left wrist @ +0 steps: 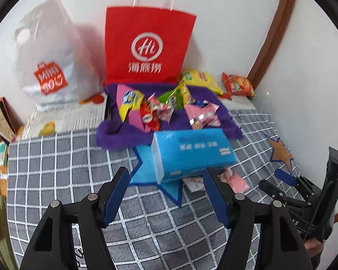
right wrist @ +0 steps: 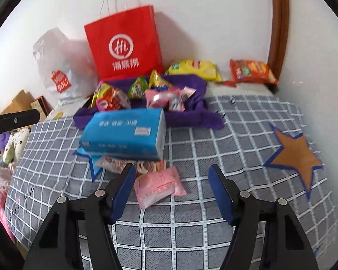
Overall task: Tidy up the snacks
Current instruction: 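Grasp the pink peach packet with the right tool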
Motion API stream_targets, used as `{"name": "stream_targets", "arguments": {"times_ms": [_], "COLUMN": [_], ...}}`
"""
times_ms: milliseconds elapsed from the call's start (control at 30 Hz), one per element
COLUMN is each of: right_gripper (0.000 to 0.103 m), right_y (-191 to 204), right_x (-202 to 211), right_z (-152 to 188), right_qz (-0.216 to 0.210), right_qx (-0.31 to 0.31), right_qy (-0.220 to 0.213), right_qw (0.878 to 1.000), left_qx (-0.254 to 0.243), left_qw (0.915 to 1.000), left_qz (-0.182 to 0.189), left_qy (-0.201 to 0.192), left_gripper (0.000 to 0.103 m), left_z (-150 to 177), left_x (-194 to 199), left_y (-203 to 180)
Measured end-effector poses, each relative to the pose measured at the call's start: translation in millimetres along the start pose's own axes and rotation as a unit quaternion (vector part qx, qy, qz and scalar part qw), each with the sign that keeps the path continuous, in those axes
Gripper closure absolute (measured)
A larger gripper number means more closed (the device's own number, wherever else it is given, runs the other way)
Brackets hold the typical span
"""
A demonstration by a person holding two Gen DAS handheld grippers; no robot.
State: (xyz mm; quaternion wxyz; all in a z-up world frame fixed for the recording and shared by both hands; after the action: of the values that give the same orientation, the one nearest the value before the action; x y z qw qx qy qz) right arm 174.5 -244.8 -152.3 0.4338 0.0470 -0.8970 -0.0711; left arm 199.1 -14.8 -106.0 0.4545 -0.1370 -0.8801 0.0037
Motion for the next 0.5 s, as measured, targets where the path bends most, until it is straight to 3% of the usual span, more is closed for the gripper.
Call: {"name": "stream_targets", "arguments": {"times_ms": [500], "right_gripper": [0.035], "right_y": [14.8], "right_x": [-75.1], "right_z": [29.3], "right_qz": [-0.046], "right_qx": [0.045], "right_qy": [0.075], "right_qw": [0.995], "left_qx": [0.034], "left_qw": [0.9982], "left_qz": [-0.021], "left_qy": [0.044], "left_gripper": [0.036], "left_z": [25.2], "left_x": [-43.2], "left_y": [18.6]}}
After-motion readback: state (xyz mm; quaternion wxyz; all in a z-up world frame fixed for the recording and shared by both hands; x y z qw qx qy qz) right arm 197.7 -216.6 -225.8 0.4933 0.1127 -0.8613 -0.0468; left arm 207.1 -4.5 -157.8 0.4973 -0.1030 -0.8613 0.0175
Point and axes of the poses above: each gripper's, at about its wrist camera, not at the fingertips, and x roughly against the way its jaws point, y to its left, z to its underside, the point moved 9 cm from there along -x, roughly the way its jaws point, and after that the axes turned 5 degrees about -x, right-handed, at the moved point
